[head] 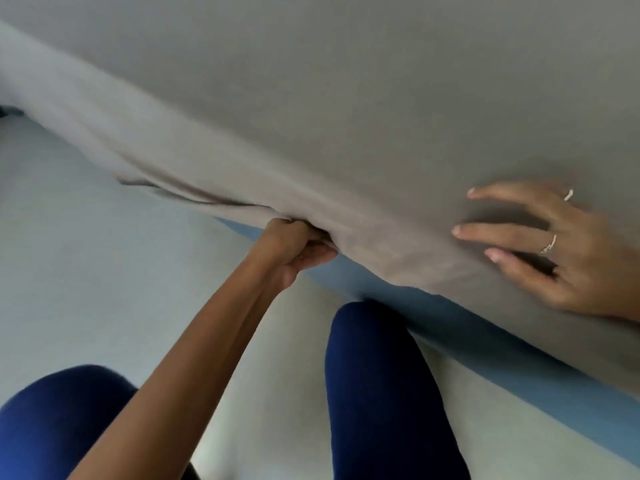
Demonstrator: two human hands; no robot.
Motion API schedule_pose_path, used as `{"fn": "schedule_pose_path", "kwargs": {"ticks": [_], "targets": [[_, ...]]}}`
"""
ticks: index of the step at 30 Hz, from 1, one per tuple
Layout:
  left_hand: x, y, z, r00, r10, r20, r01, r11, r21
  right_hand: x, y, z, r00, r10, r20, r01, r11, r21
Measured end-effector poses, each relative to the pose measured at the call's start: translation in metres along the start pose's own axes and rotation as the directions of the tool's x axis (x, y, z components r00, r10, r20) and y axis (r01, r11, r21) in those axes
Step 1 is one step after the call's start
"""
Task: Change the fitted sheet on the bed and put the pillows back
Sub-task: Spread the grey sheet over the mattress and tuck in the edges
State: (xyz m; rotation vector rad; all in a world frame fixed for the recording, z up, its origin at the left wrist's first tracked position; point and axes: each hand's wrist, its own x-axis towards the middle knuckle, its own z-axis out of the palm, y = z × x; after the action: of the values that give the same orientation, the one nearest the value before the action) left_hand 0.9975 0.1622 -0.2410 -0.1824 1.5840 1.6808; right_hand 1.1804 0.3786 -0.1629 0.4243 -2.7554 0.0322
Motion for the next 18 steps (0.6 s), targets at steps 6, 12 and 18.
{"fn": "schedule_pose_path", "kwargs": {"ticks": [6, 12, 18], "targets": [[0.015, 0.0, -0.015, 0.987, -0.016, 0.163, 0.029, 0.996, -0.083, 0.0, -0.012, -0.006, 0.977, -0.165, 0.137, 0.209, 0.871, -0.444], [0.009, -0.004, -0.014, 0.982, 0.008, 0.187, 0.021, 0.988, -0.154, 0.017, -0.043, -0.012, 0.984, -0.056, 0.172, 0.143, 0.822, -0.552], [0.0, -0.021, 0.0, 0.996, 0.06, 0.071, -0.036, 0.951, -0.308, 0.109, -0.078, 0.033, 0.874, 0.473, -0.114, -0.471, 0.765, -0.439]]}}
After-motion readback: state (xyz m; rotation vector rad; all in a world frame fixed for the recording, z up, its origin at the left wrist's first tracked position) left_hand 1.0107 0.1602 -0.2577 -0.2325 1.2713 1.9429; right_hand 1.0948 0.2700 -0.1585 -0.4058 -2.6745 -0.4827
